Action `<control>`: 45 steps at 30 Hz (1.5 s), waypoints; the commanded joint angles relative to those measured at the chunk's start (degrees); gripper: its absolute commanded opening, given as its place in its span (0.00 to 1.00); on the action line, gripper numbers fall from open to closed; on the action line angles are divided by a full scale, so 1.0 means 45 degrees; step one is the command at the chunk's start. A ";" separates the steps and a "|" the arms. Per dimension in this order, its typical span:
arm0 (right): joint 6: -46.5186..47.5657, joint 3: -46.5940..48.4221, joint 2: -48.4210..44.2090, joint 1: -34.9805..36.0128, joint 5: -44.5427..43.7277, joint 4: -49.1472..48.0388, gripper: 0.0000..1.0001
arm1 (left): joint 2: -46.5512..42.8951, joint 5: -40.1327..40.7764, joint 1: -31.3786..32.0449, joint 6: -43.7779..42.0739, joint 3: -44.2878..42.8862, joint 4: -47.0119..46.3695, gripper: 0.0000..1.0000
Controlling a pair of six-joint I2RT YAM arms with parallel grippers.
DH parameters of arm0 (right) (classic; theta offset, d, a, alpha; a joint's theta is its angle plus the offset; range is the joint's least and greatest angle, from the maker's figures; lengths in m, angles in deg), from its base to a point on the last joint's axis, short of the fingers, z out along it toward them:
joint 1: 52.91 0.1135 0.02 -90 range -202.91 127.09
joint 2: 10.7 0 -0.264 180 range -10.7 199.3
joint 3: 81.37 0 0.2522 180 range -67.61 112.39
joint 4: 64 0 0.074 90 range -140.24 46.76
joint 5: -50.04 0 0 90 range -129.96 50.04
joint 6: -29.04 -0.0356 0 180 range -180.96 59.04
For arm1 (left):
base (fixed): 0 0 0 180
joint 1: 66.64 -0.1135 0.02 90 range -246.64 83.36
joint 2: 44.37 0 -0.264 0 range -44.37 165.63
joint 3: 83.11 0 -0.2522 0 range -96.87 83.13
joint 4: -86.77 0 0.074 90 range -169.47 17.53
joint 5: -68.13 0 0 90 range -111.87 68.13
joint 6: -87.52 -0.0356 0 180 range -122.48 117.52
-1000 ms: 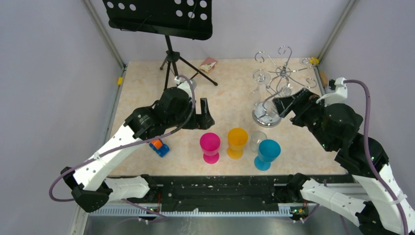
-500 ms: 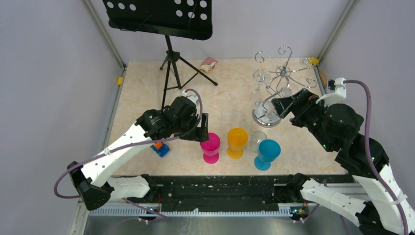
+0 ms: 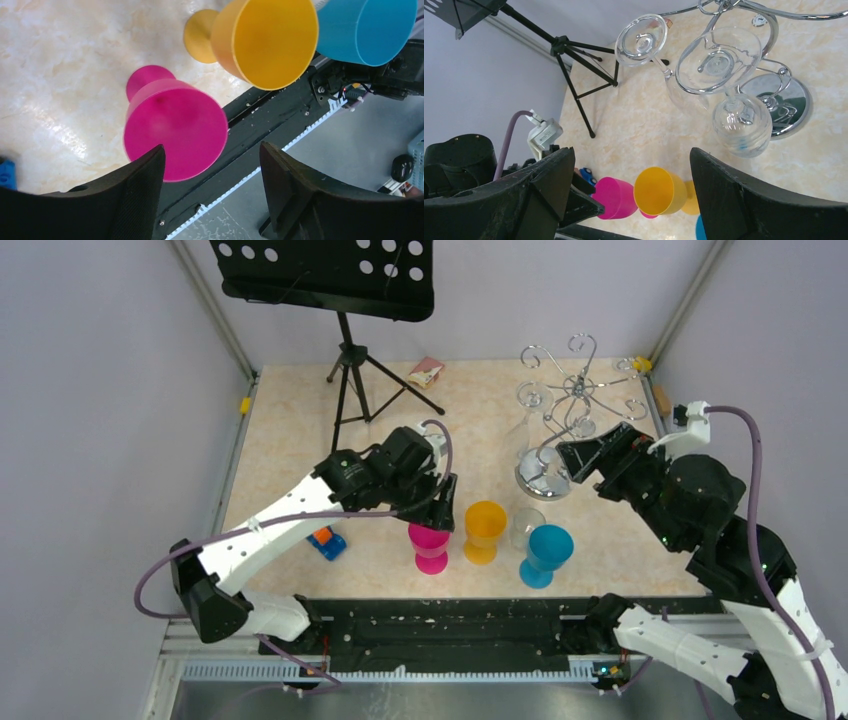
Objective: Place the wine glass upside down on the wine glass rack
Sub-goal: Pick up the wine glass at the center of the board.
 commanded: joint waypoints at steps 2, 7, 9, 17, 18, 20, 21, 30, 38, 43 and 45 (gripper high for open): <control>0.0225 -0.0199 -0.0111 -0.0123 -0.0057 -0.0519 0.87 | 0.0947 -0.0324 0.0672 -0.0624 -0.1011 -0.0018 0.70; 0.0236 -0.0247 -0.0098 -0.0128 0.0011 -0.0644 0.87 | 0.1728 -0.0120 0.1236 -0.0475 -0.0690 0.0283 0.62; 0.0274 -0.0243 -0.0115 -0.0124 -0.0012 -0.0601 0.87 | 0.2088 0.0009 0.1327 -0.0325 -0.0728 0.0719 0.53; 0.0304 -0.0277 -0.0079 -0.0127 0.0114 -0.0620 0.87 | 0.3210 0.0946 0.2092 -0.0337 -0.0625 0.1122 0.39; 0.0294 -0.0290 -0.0082 -0.0128 0.0131 -0.0618 0.87 | 0.3329 0.1126 0.2128 -0.0337 -0.0680 0.1251 0.39; 0.0313 -0.0273 -0.0093 -0.0124 0.0157 -0.0671 0.87 | 0.3518 0.1407 0.2201 -0.0375 -0.0769 0.1447 0.34; 0.0322 -0.0280 -0.0095 -0.0123 0.0157 -0.0695 0.87 | 0.3590 0.1494 0.2218 -0.0393 -0.0808 0.1548 0.31; 0.0382 -0.0336 -0.0076 -0.0123 0.0283 -0.0913 0.87 | 0.3679 0.2569 0.2307 -0.0168 -0.0546 0.1947 0.01; 0.0372 -0.0318 0.0021 -0.0133 0.0513 -0.0977 0.87 | 0.3113 0.3933 0.2317 0.0148 -0.0726 0.2475 0.00; 0.0424 -0.0359 0.0021 -0.0124 0.0607 -0.1049 0.87 | 0.2409 0.5732 0.2304 0.0474 -0.1217 0.3349 0.00; 0.0426 -0.0416 0.0044 -0.0123 0.0621 -0.1160 0.87 | 0.2030 0.6302 0.2314 0.0591 -0.1403 0.3612 0.00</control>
